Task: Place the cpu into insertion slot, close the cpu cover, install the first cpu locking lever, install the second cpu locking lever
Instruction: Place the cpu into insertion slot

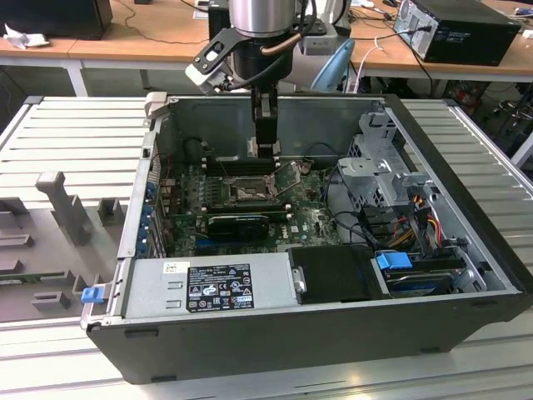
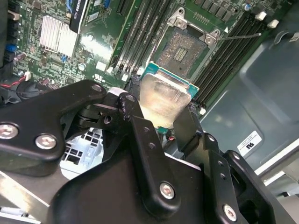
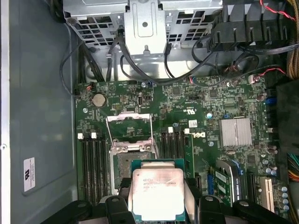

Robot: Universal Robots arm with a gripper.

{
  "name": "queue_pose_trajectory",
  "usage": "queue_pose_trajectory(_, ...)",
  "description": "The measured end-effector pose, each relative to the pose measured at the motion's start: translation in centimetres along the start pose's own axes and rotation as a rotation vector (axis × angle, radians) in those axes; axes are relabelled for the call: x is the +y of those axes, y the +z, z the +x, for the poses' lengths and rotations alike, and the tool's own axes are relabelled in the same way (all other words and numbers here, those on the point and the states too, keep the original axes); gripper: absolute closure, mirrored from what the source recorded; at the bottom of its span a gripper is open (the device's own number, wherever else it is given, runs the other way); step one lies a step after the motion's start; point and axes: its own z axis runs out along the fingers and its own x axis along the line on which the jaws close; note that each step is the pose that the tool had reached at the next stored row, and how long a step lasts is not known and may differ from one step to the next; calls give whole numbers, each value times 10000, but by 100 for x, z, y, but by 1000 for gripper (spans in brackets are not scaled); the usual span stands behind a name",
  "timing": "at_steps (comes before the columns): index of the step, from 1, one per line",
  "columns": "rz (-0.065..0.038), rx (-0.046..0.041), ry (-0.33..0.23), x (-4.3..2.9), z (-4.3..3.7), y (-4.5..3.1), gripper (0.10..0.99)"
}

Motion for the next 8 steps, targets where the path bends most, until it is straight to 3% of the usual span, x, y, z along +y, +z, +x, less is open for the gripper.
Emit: queue_pose_trajectory(8, 9, 1, -1, -5, -1, 56, 557)
